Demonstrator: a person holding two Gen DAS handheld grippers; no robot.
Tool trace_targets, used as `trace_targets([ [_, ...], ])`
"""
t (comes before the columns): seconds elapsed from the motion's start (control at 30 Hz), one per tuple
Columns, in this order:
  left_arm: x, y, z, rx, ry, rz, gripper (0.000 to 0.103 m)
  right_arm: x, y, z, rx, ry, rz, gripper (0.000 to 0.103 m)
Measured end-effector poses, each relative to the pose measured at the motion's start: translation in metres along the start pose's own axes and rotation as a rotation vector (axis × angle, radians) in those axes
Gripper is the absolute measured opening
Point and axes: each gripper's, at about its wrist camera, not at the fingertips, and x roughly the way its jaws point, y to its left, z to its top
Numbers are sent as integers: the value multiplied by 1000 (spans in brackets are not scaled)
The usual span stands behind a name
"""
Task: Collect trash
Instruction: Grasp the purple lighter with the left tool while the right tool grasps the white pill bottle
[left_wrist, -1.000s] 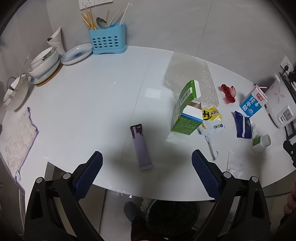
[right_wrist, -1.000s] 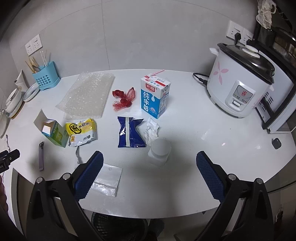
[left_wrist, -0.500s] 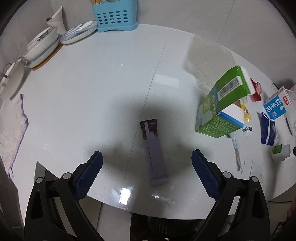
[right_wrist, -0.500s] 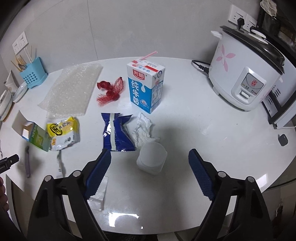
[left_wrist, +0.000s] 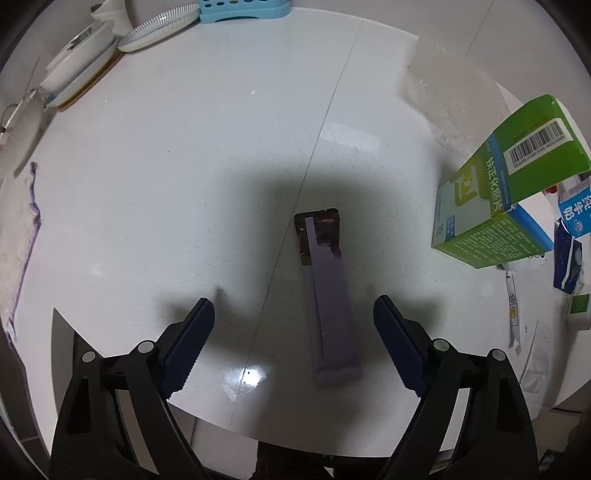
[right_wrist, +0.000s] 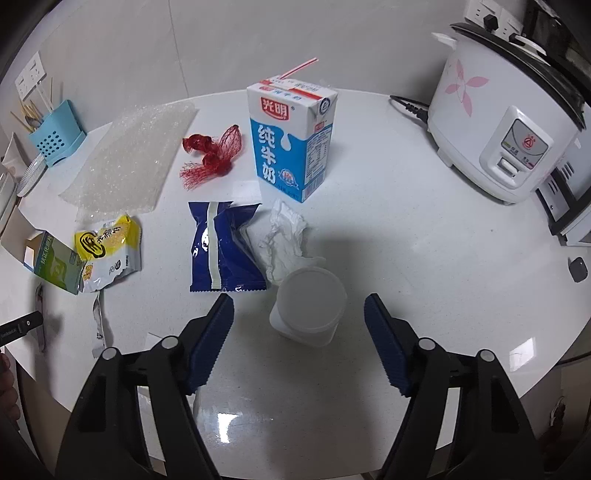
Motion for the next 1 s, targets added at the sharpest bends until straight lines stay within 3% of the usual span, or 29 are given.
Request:
trace_targets([
  [0.2,5,-5,2,5,19,5,71,5,3,0,3,21,6,56],
  [0.3,5,-7,6,1,35,4,59,7,4,0,-4,23,-3,44],
  [0.4,0,-9,8,-19,50,15,43,6,2,1,2,16,7,37],
  [0.47,-2,-10,6,-20,46,20,24,5,0,1,13,11,26,36],
  [0.7,-11,-20,-4,-9,39,-12,19,1,-4,-2,12,3,45,36],
  [1.0,-43,-26,-16,26,-38,-59,18,-16,-7,-6,-5,-26,50,36],
])
